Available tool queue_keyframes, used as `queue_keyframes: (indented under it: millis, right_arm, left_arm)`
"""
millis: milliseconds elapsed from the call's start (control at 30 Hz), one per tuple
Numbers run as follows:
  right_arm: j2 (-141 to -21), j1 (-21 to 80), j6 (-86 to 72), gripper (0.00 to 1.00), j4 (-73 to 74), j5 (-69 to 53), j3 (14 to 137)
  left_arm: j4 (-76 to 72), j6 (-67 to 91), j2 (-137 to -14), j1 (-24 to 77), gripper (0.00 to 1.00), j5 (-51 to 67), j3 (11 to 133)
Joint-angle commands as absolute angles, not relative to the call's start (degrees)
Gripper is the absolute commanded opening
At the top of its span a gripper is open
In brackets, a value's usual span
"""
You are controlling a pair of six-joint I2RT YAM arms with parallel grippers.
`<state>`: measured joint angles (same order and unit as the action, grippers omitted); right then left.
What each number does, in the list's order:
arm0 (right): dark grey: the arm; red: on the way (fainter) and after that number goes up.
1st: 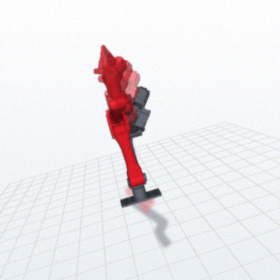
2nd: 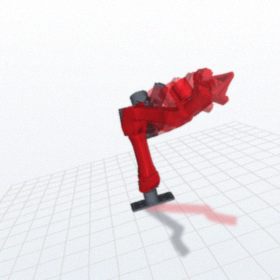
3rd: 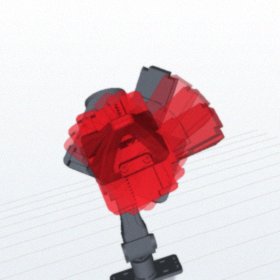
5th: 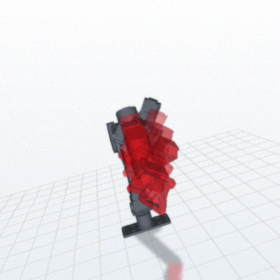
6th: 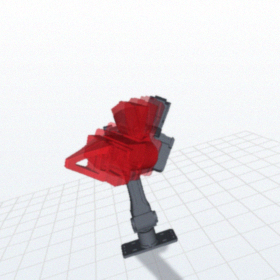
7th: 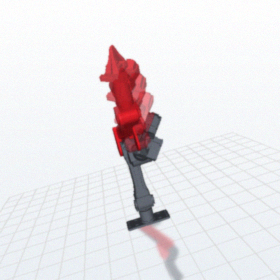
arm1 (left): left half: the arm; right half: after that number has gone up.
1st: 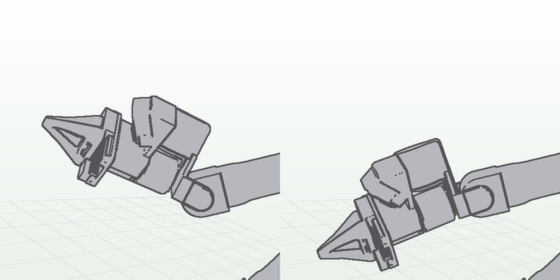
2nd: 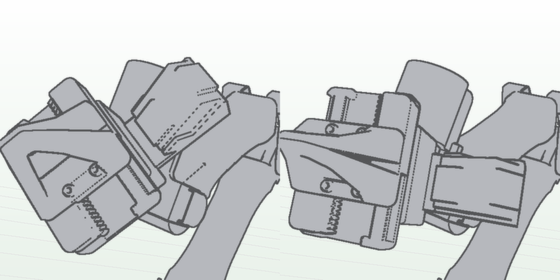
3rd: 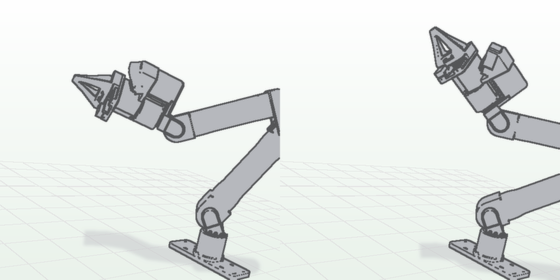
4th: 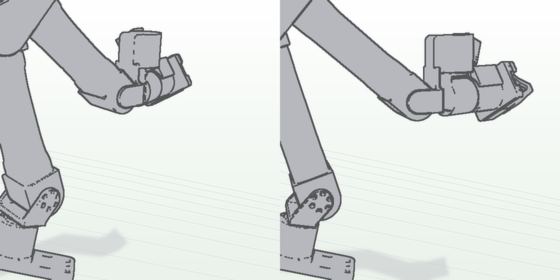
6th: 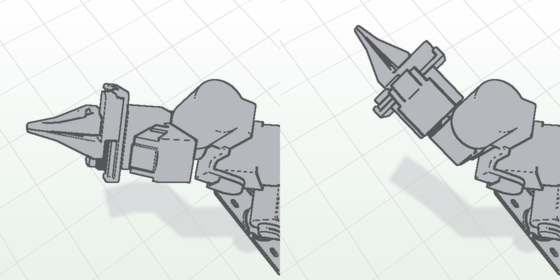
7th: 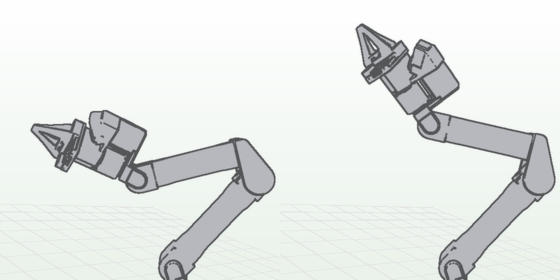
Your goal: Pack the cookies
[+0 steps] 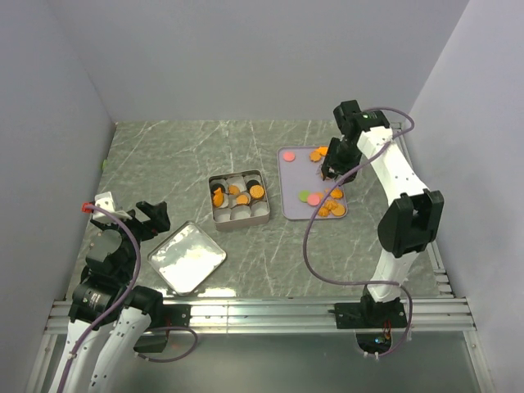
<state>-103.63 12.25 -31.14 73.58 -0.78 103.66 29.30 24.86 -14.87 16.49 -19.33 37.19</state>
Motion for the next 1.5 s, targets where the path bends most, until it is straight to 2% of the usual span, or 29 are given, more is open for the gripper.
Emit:
queue_keyframes:
  millis: [0,867,1133,1467]
  right_arm:
    - [-105.7,11.4,-29.3,0.56,74.3,3.9,107.6]
    - [-118.3,10.0,-26.4,0.57,73.9,0.9,115.1]
    - [-115.1,9.9,-27.2,0.51,72.7,-2.3,110.0]
    - [-113.4,10.0,-27.1,0.52,73.1,-3.2,108.7]
  left_arm:
    - [27.0,24.3,-15.5,16.5,0.99,-19.2,37.3]
    - [27.7,25.6,-17.1,16.5,0.99,-22.2,37.7]
    - [27.8,25.6,-17.1,16.5,1.00,-22.9,37.8]
    - [27.7,25.5,-16.4,16.5,0.99,-22.9,37.7]
